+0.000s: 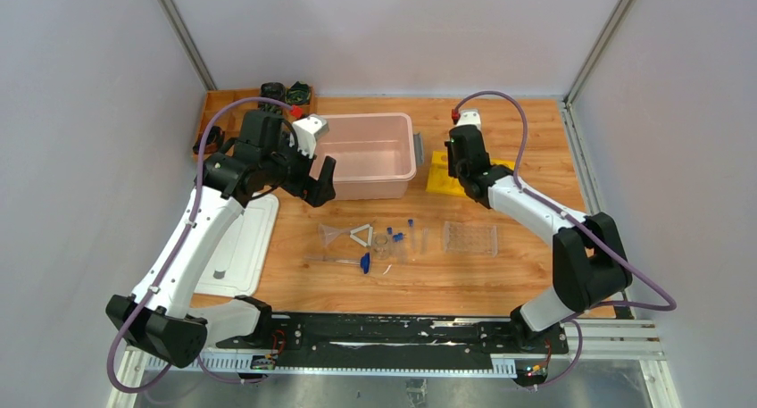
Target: Organize the chemistry lab equipment
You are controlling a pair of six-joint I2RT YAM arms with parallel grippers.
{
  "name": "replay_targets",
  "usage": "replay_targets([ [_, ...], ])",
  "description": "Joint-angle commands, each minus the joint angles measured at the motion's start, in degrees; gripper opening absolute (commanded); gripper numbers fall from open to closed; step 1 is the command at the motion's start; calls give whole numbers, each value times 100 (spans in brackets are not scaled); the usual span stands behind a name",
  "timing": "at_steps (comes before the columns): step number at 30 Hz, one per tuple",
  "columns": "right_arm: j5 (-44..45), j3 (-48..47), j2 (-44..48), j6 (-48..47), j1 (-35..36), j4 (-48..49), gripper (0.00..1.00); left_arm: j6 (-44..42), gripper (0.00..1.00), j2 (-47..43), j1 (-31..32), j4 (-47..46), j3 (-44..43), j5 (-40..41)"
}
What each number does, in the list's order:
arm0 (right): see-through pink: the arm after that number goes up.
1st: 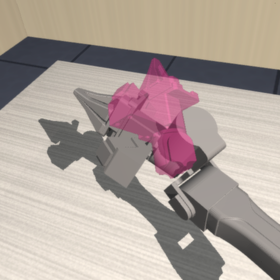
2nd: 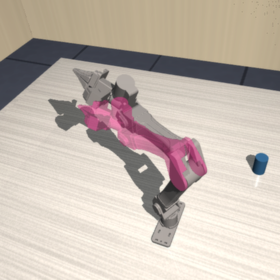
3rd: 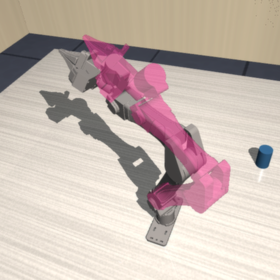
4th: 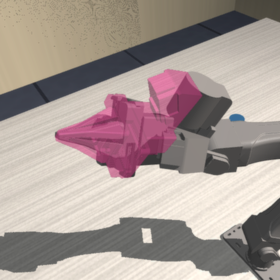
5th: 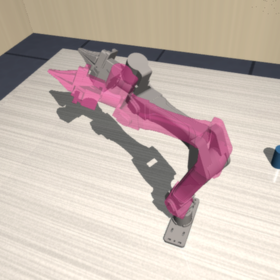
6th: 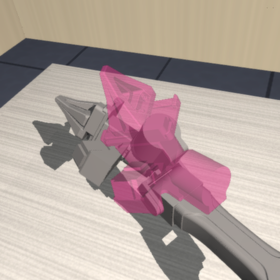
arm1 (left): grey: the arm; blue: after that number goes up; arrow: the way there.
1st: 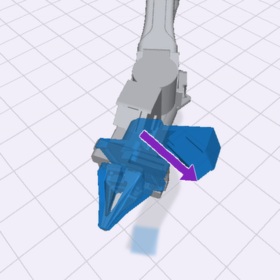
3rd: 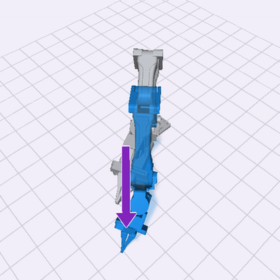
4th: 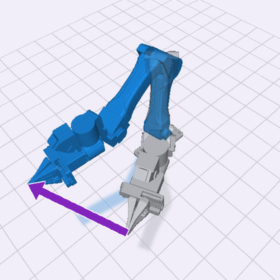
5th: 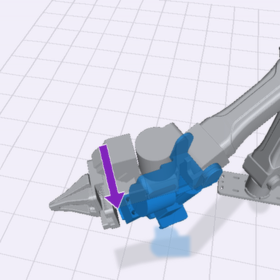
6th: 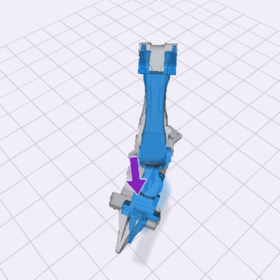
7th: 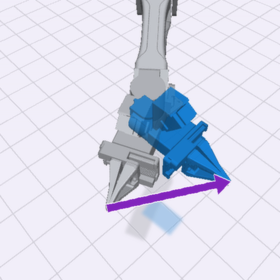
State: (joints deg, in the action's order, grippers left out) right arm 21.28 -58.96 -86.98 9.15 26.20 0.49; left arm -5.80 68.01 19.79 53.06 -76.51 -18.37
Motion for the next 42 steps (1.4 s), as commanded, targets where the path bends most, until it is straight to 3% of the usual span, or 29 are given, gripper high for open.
replay_targets([
  [1,166,126,-97,47,-63,117,0,-78,100,27,-17,29,-162,0],
  [9,118,167,-29,105,-65,144,0,-113,100,-1,-16,31,-141,22],
  [21,72,663,917,316,53,424,0,-81,100,27,-10,29,-155,53],
  [42,-164,683,439,408,131,605,0,-94,100,41,-11,29,-163,61],
])
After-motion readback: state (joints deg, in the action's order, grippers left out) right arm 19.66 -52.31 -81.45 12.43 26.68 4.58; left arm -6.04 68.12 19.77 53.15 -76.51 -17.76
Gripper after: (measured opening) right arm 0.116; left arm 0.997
